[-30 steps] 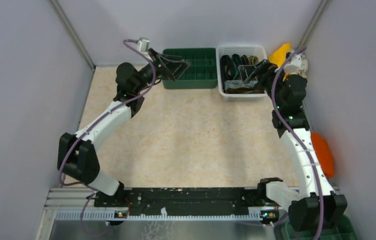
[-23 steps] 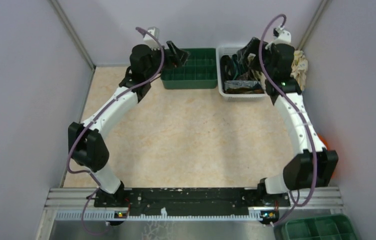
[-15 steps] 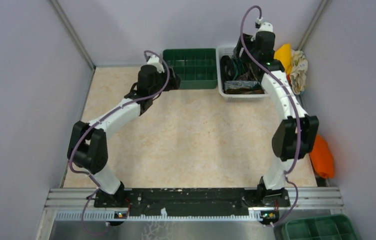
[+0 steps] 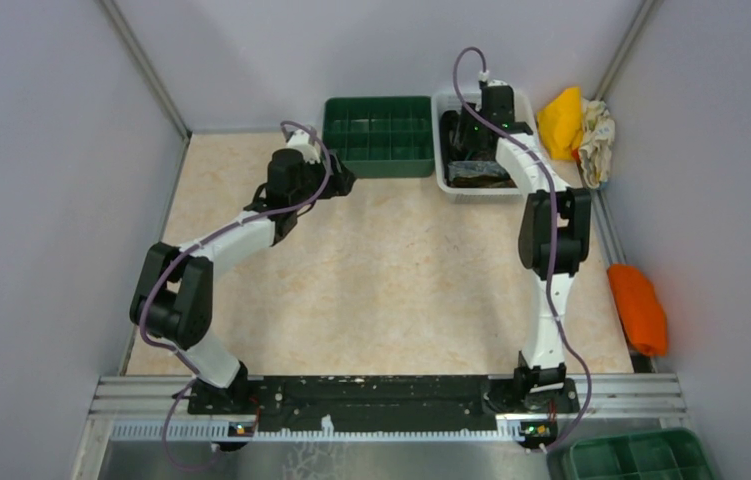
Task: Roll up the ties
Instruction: Pick up the tie from the bin.
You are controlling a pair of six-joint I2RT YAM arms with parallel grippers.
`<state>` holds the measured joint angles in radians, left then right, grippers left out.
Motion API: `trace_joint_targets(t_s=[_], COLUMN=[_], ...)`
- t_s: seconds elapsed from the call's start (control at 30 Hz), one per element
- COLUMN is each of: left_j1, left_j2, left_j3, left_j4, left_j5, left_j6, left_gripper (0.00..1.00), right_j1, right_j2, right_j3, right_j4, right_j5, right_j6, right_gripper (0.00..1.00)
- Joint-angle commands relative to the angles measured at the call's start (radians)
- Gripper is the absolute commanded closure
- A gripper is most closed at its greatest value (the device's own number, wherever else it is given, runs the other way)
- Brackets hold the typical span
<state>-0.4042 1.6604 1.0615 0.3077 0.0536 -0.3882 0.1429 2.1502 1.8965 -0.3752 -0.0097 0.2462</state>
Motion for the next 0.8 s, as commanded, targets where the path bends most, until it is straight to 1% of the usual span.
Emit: trace_joint_targets(t_s=[0.0, 0.3, 0.43, 0.5, 0.53, 0.57, 0.63, 0.67, 0.73, 0.77], left_j1=[-0.001, 0.002, 0.004, 0.004, 0.005, 0.005, 0.005, 0.005, 0.008, 0.007], left_j2=[-0.027, -0.013, -0.007, -0.007, -0.007, -0.008, -0.008, -0.009, -0.010, -0.009], left_j3=[-0.010, -0.016, -0.018, -0.021, -0.022, -0.023, -0.026, -0.027, -0.031, -0.033], left_j4=[0.029, 0.016, 0.014, 0.014, 0.013, 0.012, 0.010, 0.010, 0.009, 0.009], left_j5=[0.011, 0.009, 0.011, 0.012, 0.012, 0.010, 0.010, 0.007, 0.005, 0.004], left_j6=[0.002, -0.001, -0.003, -0.006, -0.006, -0.006, -0.006, -0.007, -0.006, -0.006], left_gripper=[0.19, 0.19, 0.19, 0.19, 0.19, 0.19, 0.19, 0.19, 0.19, 0.19], right_j1=[0.020, 0.043, 0.042, 0.042, 0.043, 0.043, 0.042, 0.042, 0.043, 0.043], right_j2=[-0.018, -0.062, -0.050, -0.045, -0.041, -0.039, -0.031, -0.025, -0.014, -0.009], right_j3=[0.003, -0.195, -0.217, -0.213, -0.208, -0.202, -0.183, -0.173, -0.150, -0.137], right_j4=[0.044, 0.110, 0.111, 0.113, 0.111, 0.109, 0.100, 0.096, 0.084, 0.079], right_j5=[-0.053, -0.072, -0.063, -0.061, -0.060, -0.057, -0.049, -0.045, -0.041, -0.040], right_j6=[0.001, 0.008, 0.003, 0.004, 0.002, -0.001, -0.005, -0.007, -0.015, -0.018], right_gripper=[0.48, 0.47, 0.47, 0.48, 0.50, 0.55, 0.69, 0.72, 0.74, 0.81])
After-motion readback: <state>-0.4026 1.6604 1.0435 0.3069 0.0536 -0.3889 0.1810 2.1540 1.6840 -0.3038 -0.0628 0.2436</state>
